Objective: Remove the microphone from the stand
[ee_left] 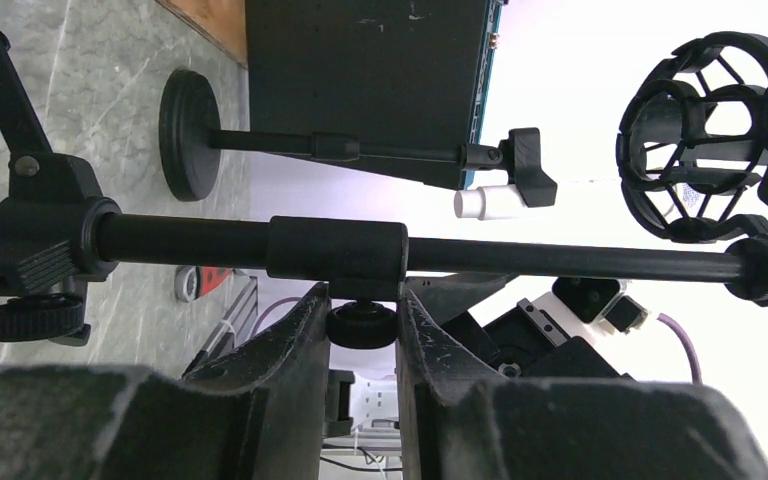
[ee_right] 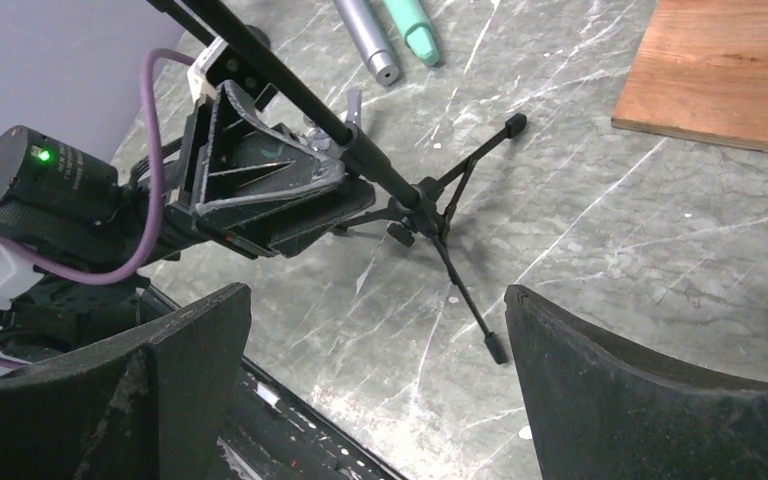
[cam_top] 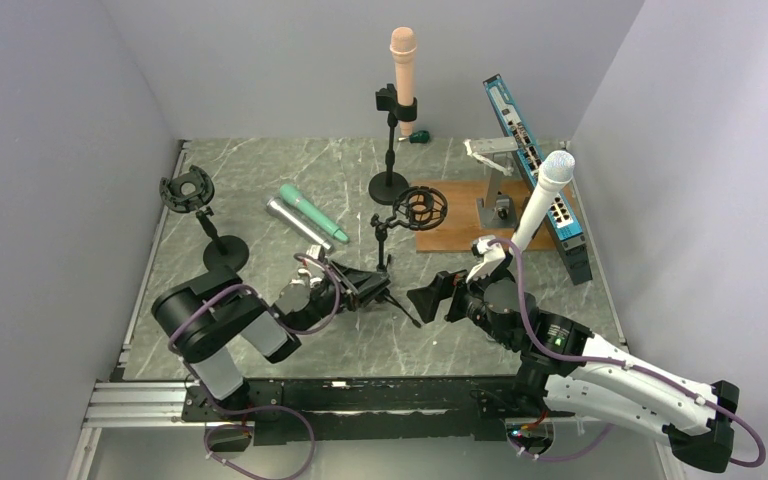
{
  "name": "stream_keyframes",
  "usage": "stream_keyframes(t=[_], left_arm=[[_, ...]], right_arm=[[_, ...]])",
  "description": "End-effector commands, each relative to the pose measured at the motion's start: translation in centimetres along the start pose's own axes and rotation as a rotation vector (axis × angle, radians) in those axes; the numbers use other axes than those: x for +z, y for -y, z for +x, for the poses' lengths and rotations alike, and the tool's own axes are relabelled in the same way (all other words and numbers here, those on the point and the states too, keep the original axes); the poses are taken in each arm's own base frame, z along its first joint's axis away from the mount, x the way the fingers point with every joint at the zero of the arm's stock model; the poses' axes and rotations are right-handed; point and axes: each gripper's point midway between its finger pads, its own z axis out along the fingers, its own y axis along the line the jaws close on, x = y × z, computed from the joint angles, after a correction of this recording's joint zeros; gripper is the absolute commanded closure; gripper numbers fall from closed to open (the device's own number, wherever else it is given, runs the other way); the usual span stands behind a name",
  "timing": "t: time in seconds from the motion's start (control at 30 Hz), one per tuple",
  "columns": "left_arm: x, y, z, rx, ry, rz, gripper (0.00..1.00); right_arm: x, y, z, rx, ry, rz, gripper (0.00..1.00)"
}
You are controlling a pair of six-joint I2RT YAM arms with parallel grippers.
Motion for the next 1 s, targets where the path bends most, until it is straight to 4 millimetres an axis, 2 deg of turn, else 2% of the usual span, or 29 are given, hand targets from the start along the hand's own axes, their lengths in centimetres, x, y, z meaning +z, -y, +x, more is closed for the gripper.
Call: stream_keyframes(t=[0.0,0.07,0.2,0.4,0.5,0.67,0.77,0.97], left_arm=[[-2.4,-6.0,-1.4,0.047,0.065,-0.24,0.65],[-2.6,-6.2,-1.4,0.076,0.062,-0.267,0.51],[-2.8,-5.9,-1.4,0.134,0.049,-0.284,0.35],[-3.0,-4.7,-1.3,0.286,0.022,-0.317,0.33],[-3.5,-3.9,-1.8,0.43,0.035,-0.375,0.31],[-3.9,-0.7,-2.7,0.665,0.067,-0.477,0.23],[-4.0,-0.1,-2.4,0.715,0.053,-0.52,0.21],[-2.6,1.6,-0.8,0.752,0.015,-0.483,0.21]], right_arm=[[-0.2,-0.9,-1.5,0.023,0.042,-0.022,0.0],[-0.2,-0.9,-1.6,0.023,0.047,-0.022,0.0],[0.0,-1.0,-1.5,0.023,0.044,-0.028,0.0],[0.2,-1.2,-1.4,0.02,0.035,-0.029,0.0],[0.2,-1.2,-1.5,0.019,0.04,-0.031,0.0],[0.3,-1.2,-1.7,0.01,0.044,-0.024,0.0],[0.4,-1.1,-1.8,0.002,0.045,-0.017,0.0],[0.2,-1.1,-2.2,-0.004,0.053,-0.012,0.0]])
